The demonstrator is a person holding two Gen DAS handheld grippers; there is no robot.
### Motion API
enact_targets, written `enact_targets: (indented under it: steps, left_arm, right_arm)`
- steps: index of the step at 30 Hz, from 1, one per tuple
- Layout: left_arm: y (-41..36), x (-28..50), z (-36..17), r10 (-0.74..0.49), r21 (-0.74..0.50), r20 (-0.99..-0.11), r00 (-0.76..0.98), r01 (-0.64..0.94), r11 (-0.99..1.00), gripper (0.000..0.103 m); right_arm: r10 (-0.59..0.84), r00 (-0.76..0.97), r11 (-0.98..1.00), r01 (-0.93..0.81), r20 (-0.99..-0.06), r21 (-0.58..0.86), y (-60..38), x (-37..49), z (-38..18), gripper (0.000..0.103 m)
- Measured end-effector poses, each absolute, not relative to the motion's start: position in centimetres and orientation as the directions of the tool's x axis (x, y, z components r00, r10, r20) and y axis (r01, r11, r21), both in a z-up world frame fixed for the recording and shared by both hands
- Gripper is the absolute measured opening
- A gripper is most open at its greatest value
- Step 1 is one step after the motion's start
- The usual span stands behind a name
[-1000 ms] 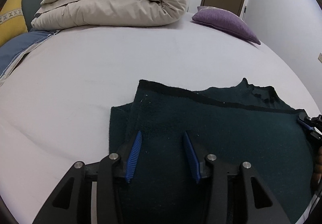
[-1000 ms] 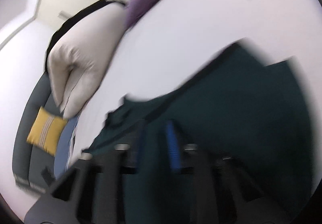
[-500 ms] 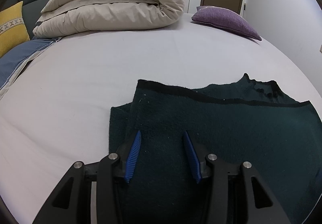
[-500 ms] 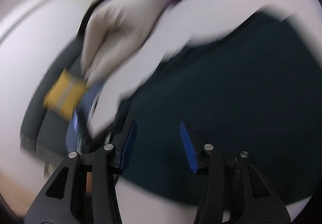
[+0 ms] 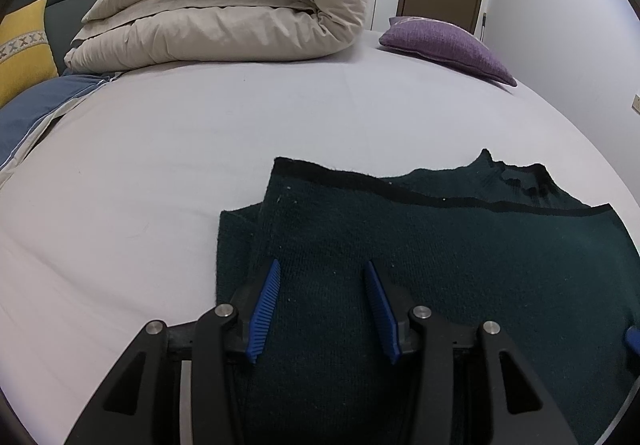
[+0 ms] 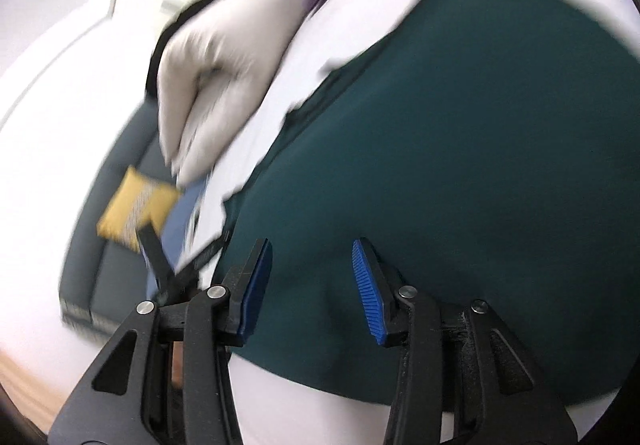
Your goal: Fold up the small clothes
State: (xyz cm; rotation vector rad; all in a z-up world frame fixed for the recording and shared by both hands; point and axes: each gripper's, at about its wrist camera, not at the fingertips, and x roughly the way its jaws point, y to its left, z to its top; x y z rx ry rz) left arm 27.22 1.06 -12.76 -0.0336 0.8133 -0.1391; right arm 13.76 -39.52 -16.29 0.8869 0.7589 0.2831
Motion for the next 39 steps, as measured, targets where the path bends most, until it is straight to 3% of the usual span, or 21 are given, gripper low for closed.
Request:
enact_targets:
  steps: [5, 9, 12, 15, 19, 20, 21, 23, 27, 30, 31, 37, 39]
  left_arm:
    - [1.3, 27.4, -12.6, -0.154, -0.107, -0.725, 0.671, 0.111, 0.988, 0.048]
    - [1.7, 25.8, -10.8, -0.133, -0.123, -0.751, 0.647, 0.061, 0.99, 0.044]
    - [0.5, 22.1, -8.7, -0.195, -0.171, -0.732, 0.653, 0.101, 0.98, 0.044]
    - [-1.5, 18.5, -8.1, -0.246, -0.176, -0.73, 0.637, 0.173, 0.969, 0.048]
    - [-1.0, 18.2, -10.6, -0.202, -0.145, -0.782, 0.59, 0.142, 0.979, 0.048]
    - [0.0, 18.2, -11.1, -0.216, -0.177, -0.782, 0.585, 0.123, 0.976, 0.047]
    - [1.0, 18.1, -11.3, -0.232, -0.205, -0.778, 0.583, 0.114, 0.972, 0.045]
    - [2.1, 17.9, -11.2, -0.247, -0.223, -0.78, 0.575, 0.113, 0.968, 0.042]
    - [3.5, 17.0, -11.0, -0.243, -0.219, -0.784, 0.571, 0.111, 0.969, 0.042]
    - [4.3, 15.8, -9.6, -0.24, -0.25, -0.764, 0.599, 0.068, 0.966, 0.043]
    - [4.1, 15.3, -9.1, -0.247, -0.256, -0.755, 0.607, 0.074, 0.964, 0.044]
    - [-0.2, 15.6, -7.7, -0.36, -0.332, -0.734, 0.576, 0.158, 0.93, 0.049]
    - [-1.9, 16.3, -8.1, -0.384, -0.35, -0.734, 0.561, 0.173, 0.921, 0.049]
  right_arm:
    - [0.359, 0.812, 0.584, 0.188, -0.459, 0.79, -48.5, 8.1, -15.5, 0.037]
    - [0.257, 0.832, 0.587, 0.27, -0.492, 0.763, -51.6, 4.8, -14.2, 0.048]
    - [0.303, 0.835, 0.585, 0.216, -0.458, 0.782, -50.5, 3.9, -12.9, 0.056]
    - [0.409, 0.796, 0.617, 0.119, -0.446, 0.778, -44.1, 5.8, -11.8, 0.057]
    - [0.506, 0.725, 0.616, 0.075, -0.467, 0.784, -40.8, 8.3, -13.2, 0.06]
    - [0.491, 0.71, 0.62, 0.123, -0.505, 0.775, -40.9, 8.8, -14.2, 0.059]
    - [0.479, 0.708, 0.611, 0.155, -0.519, 0.776, -41.4, 8.9, -15.0, 0.052]
    - [0.482, 0.735, 0.555, 0.165, -0.477, 0.815, -43.2, 7.7, -15.6, 0.048]
    - [0.324, 0.804, 0.574, 0.252, -0.499, 0.779, -48.2, 3.2, -14.0, 0.054]
    - [0.209, 0.853, 0.541, 0.307, -0.479, 0.783, -53.1, -1.4, -12.5, 0.072]
    - [0.181, 0.855, 0.541, 0.326, -0.486, 0.775, -53.8, -2.0, -12.2, 0.072]
    - [0.243, 0.781, 0.505, 0.404, -0.575, 0.763, -55.8, -0.5, -14.1, 0.072]
    - [0.262, 0.782, 0.497, 0.392, -0.565, 0.774, -55.0, 0.1, -13.9, 0.072]
